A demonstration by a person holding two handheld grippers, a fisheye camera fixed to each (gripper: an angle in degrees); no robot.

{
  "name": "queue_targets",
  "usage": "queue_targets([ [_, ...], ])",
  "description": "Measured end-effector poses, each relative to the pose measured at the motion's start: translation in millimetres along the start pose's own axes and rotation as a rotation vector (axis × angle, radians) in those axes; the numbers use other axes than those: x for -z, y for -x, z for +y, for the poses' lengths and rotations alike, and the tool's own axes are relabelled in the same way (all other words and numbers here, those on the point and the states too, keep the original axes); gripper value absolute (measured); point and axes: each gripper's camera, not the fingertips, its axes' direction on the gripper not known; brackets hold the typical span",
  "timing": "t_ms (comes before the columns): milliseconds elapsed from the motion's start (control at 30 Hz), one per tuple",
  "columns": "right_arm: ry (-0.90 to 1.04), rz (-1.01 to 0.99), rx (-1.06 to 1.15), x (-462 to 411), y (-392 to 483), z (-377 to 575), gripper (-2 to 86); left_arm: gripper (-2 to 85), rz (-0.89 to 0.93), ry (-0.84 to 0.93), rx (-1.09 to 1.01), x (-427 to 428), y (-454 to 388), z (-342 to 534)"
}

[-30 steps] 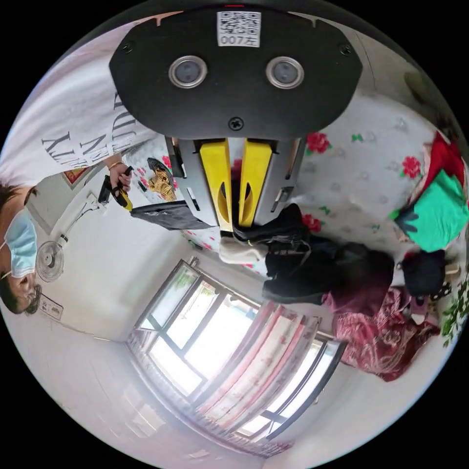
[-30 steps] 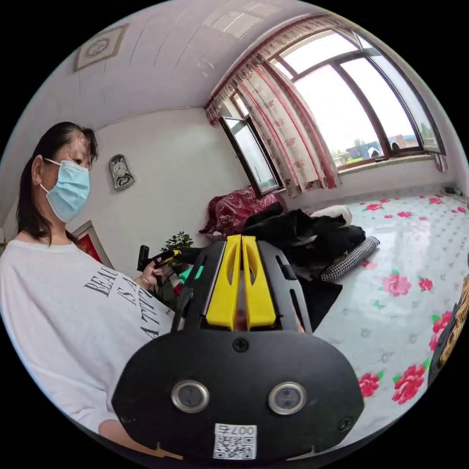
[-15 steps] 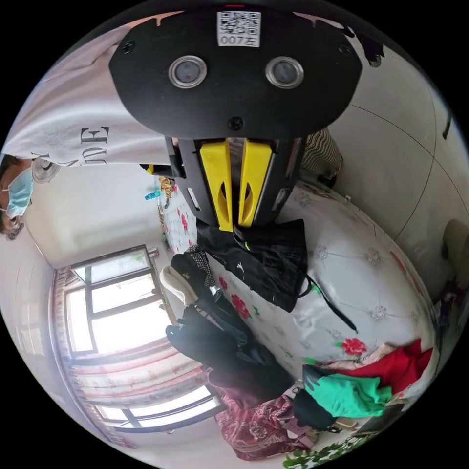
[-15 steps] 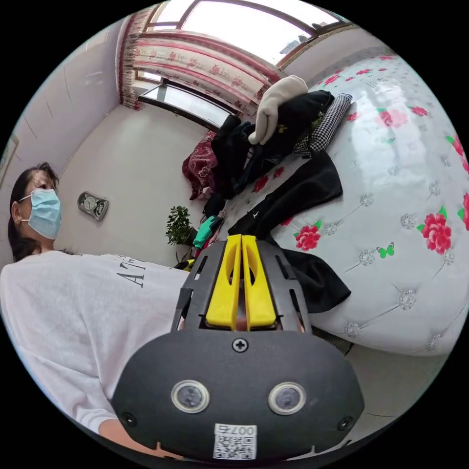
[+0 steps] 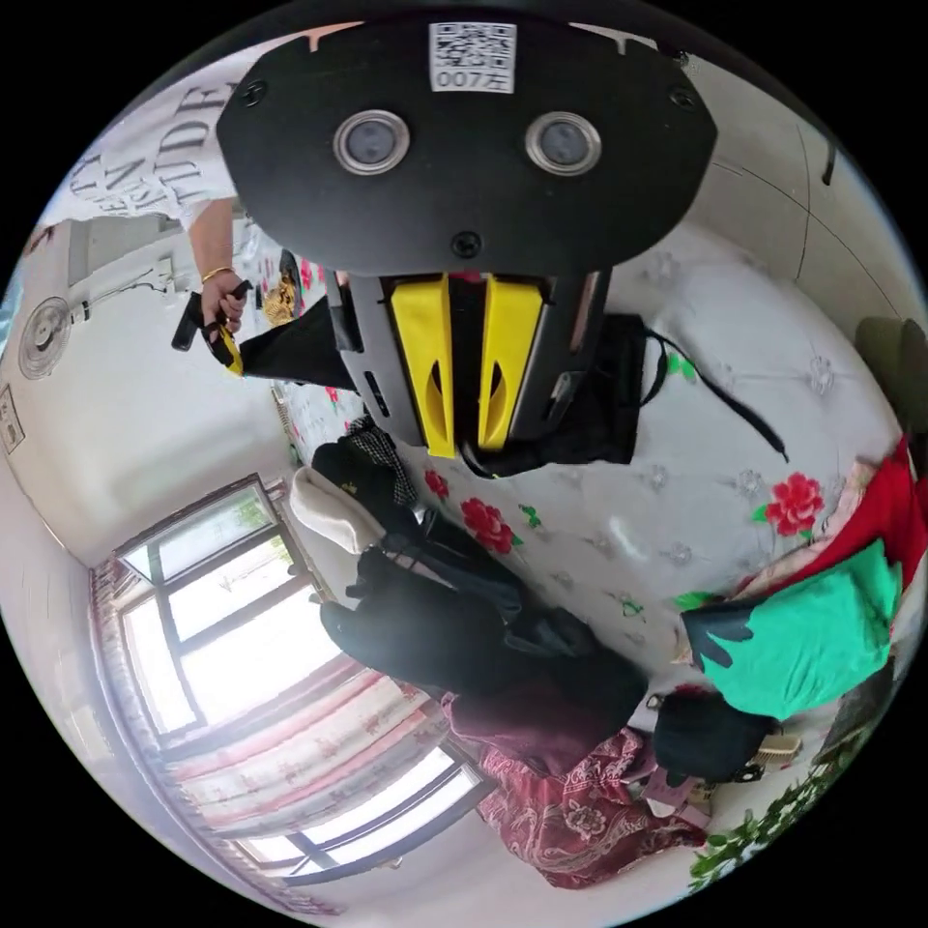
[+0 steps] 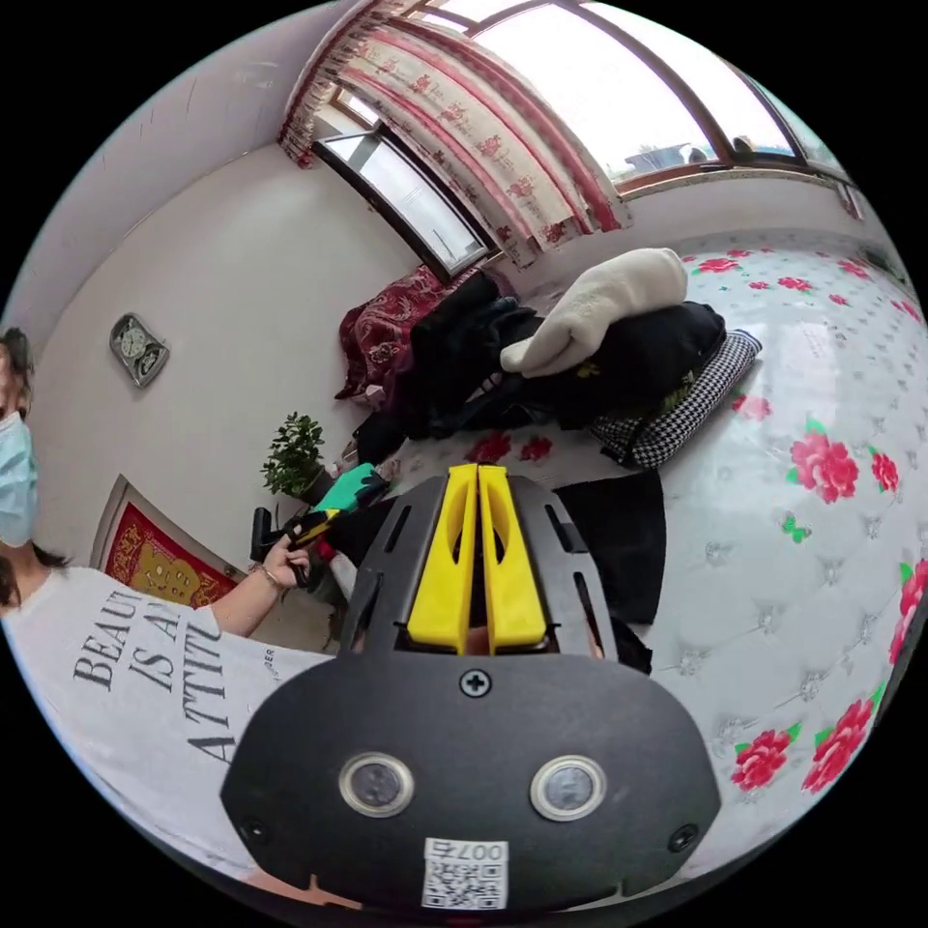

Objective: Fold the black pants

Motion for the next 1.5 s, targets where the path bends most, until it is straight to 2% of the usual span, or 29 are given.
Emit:
queue_targets([
  [100,0.027,0.14,-0.07,-71,-30,-52,0.2,7.5,-0.122,0.057,-0.028,-70,1,-50],
  [233,0.129,0.278,-0.18,-120,-64,-55,0.8,9.0,-0.239,0.121,-0.02,-105,13,-73],
  [367,0.162,0.332,-0.275,-120,-103,-6,1.6,9.2,-0.282,0.145,-0.084,-96,26,-51],
  [500,0.228,0.394,-0.376,-123,-143,27,1.5,8.9,-0.417,0.272,-0.139,-114,38,-6],
  [633,0.297,0.413,-0.367,-147,-159,26,0.8,9.2,-0.465,0.375,-0.18,-154,42,9],
  [733,0.422,0.386,-0.34,-164,-163,18,0.2,8.8,-0.535,0.446,-0.373,-184,42,16],
  [767,0.432,0.447,-0.299,-156,-162,13,0.2,8.7,-0.548,0.474,-0.466,-189,41,15],
  [833,0.396,0.54,-0.237,-129,-165,6,0.3,8.7,-0.551,0.522,-0.494,-193,43,5],
  [933,0.412,0.449,-0.208,-107,-180,1,1.2,8.7,-0.513,0.578,-0.417,-201,50,-13],
  [1033,0.381,0.527,-0.217,-97,-184,3,3.6,8.3,-0.537,0.566,-0.389,-202,48,-16],
  [1133,0.183,0.443,-0.258,-62,-163,13,5.9,6.2,-0.557,0.503,-0.355,-182,37,-13],
  [1167,0.141,0.359,-0.239,-55,-150,25,6.4,5.5,-0.555,0.465,-0.347,-170,32,-11],
  [1233,0.2,0.198,-0.195,-66,-132,46,7.1,5.4,-0.537,0.427,-0.353,-156,23,-7],
  [1300,0.393,0.03,-0.135,-106,-112,76,8.2,5.3,-0.504,0.42,-0.375,-153,14,0],
  [1400,0.577,-0.048,-0.013,-159,-85,102,9.0,5.0,-0.486,0.477,-0.386,-176,17,5],
  [1500,0.559,-0.079,0.075,-185,-70,90,9.3,2.9,-0.498,0.552,-0.366,-208,31,7],
])
